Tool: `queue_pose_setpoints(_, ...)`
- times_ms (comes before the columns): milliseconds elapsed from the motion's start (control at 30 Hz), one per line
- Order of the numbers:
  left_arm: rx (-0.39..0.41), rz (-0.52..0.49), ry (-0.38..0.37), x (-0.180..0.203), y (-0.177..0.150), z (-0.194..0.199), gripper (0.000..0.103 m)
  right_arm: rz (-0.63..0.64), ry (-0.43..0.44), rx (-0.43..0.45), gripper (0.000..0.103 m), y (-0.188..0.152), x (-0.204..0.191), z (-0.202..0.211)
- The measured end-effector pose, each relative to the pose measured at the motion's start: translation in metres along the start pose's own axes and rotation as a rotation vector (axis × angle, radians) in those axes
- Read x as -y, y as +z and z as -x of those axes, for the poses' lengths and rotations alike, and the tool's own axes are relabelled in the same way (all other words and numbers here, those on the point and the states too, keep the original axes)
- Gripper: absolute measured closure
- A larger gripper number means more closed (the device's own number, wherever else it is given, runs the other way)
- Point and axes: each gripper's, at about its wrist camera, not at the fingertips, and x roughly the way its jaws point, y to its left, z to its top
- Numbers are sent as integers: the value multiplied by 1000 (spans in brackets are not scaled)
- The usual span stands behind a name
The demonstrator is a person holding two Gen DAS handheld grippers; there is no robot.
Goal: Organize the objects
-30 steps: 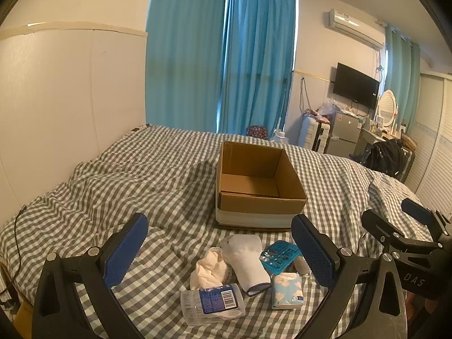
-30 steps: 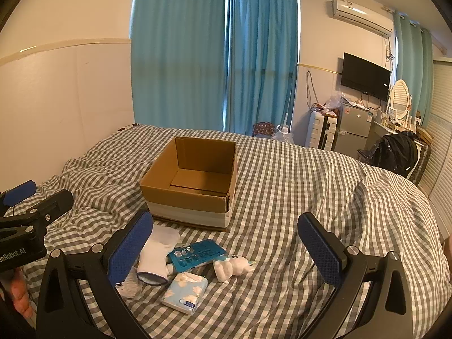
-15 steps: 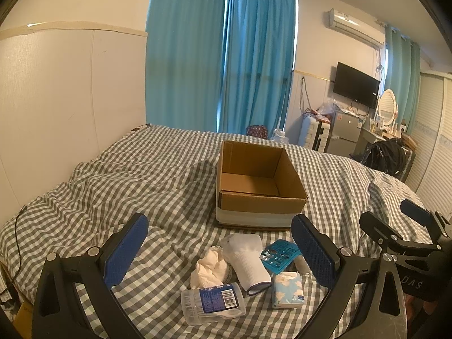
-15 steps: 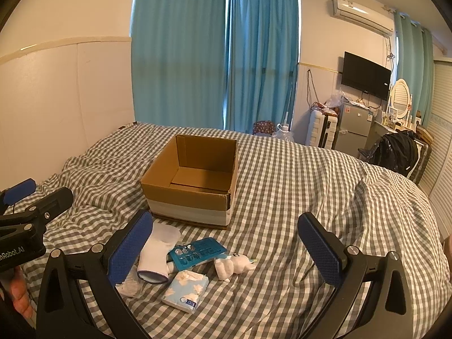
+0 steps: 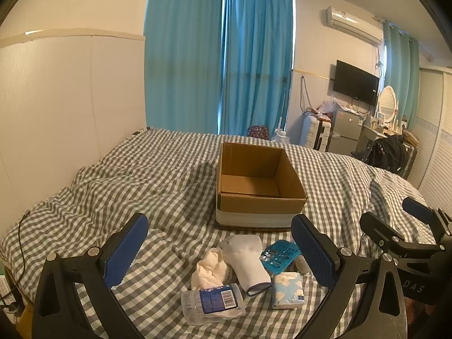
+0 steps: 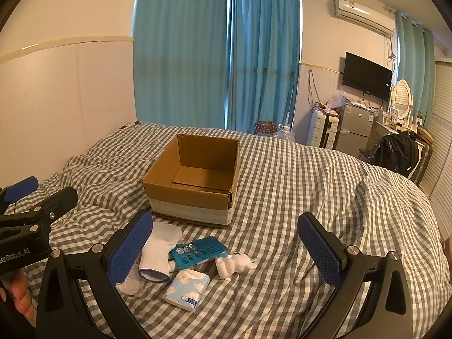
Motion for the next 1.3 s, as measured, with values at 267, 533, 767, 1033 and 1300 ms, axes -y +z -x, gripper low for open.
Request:
queue_pose_setpoints(267, 15, -22, 20, 11, 4, 10, 0, -8, 2, 28, 0, 3, 8, 15)
queue_pose_setpoints(533, 35, -25, 42, 12, 7, 24, 0, -23, 12, 52, 0, 5, 13, 28)
queue_pose_setpoints(767, 33, -20, 63, 7, 1, 31, 0, -23, 24, 108, 0, 10, 15, 51)
queue_pose_setpoints(1033, -105, -50, 126, -2, -40, -7, 0, -18, 54, 25, 0, -8, 9, 35)
queue_pose_setpoints(1300, -266, -57, 94, -4, -87, -52, 0, 0, 57, -155, 2, -45, 3, -25)
